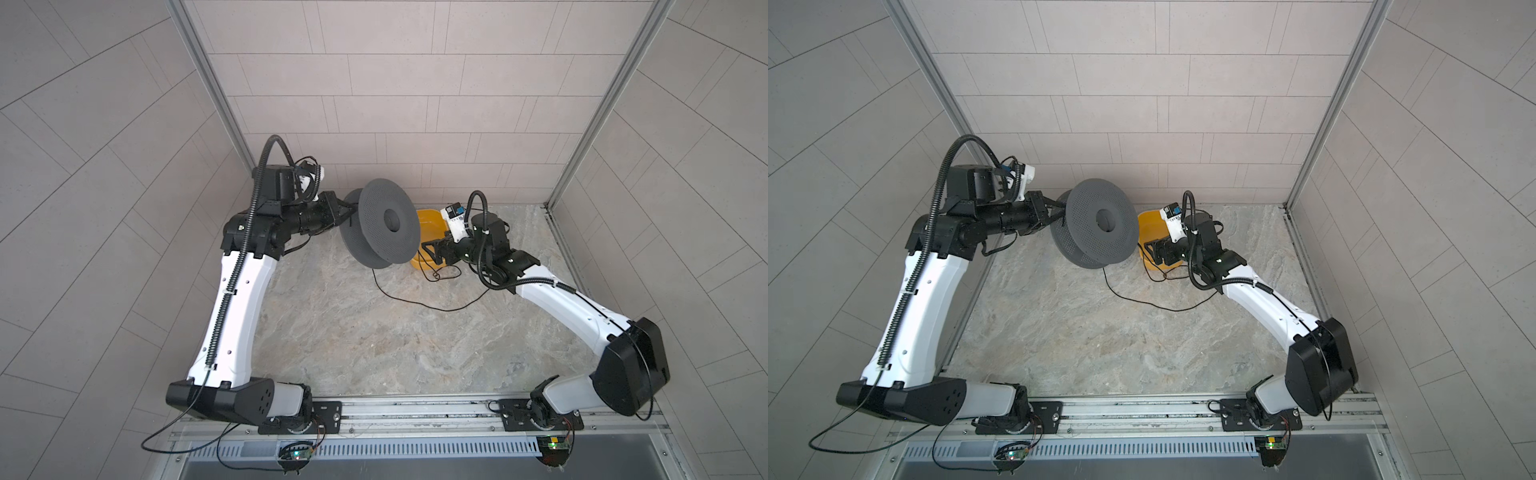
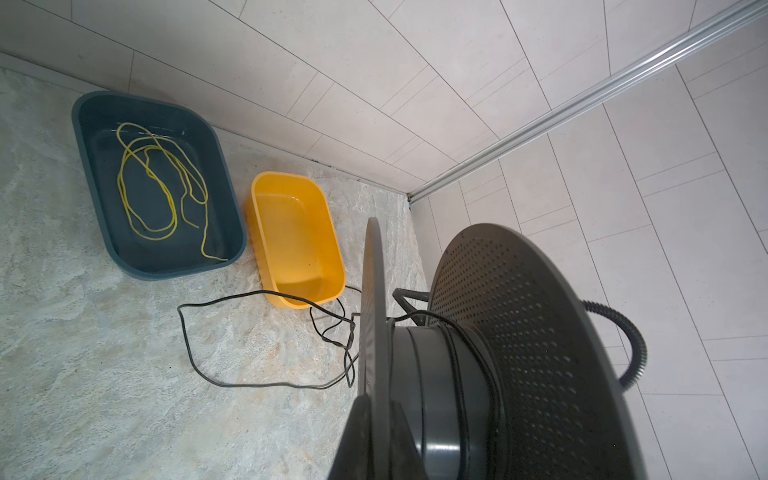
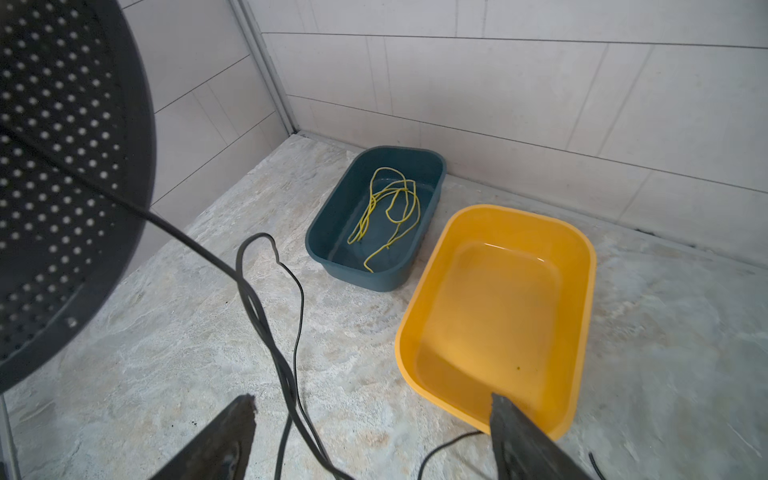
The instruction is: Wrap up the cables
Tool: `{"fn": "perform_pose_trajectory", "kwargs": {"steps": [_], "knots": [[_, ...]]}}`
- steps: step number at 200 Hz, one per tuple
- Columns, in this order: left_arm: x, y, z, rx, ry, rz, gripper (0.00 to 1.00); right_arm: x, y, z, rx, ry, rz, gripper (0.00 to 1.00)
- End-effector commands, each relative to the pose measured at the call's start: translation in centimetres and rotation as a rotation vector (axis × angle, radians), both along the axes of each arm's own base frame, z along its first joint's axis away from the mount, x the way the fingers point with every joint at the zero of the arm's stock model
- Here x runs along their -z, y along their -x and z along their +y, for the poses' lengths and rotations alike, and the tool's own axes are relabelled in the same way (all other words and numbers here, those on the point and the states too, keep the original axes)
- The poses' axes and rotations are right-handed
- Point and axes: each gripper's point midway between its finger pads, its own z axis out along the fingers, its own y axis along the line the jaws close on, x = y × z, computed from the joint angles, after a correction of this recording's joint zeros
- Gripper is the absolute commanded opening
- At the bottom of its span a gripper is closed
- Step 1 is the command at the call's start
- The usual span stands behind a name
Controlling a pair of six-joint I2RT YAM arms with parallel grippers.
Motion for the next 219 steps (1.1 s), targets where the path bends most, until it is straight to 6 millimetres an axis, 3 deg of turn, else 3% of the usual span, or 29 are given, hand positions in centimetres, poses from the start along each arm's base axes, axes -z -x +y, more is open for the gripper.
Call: {"fn": "perform_pose_trajectory", "kwargs": {"steps": [1, 21, 43, 76, 108, 139, 174, 219], "knots": [[-2.1, -0.5, 0.2, -0.015, 0.043, -0.069, 0.00, -1.9, 0.8, -2.2, 0.080, -0.040, -0.007, 0.88], [-2.6, -0.3, 0.4, -0.030, 0.051, -0.086, 0.00, -2.0, 1.8, -2.4, 0.093, -0.111, 0.060, 0.86], [-2.9, -0.3, 0.4, -0.042, 0.069, -0.096, 0.00, -1.8, 2.8, -1.0, 0.059, -0.288, 0.124, 0.82], [-3.2, -0.1, 0.4, -0.035, 0.075, -0.105, 0.00, 0.1, 3.5, -0.3, 0.075, -0.425, 0.152, 0.77], [-3.2, 0.0, 0.5, -0.029, 0.072, -0.106, 0.00, 1.5, 3.3, -0.1, 0.061, -0.357, 0.160, 0.65], [-3.2, 0.0, 0.6, -0.033, 0.068, -0.106, 0.00, 1.6, 4.5, 1.9, -0.028, -0.305, 0.152, 0.51], [-3.3, 0.0, 0.6, -0.032, 0.073, -0.107, 0.00, 2.5, 6.5, 4.6, -0.123, -0.137, 0.118, 0.51], [-4.0, 0.3, 0.6, -0.031, 0.085, -0.119, 0.00, 4.8, 5.4, 6.0, -0.129, -0.071, 0.147, 0.50]]}}
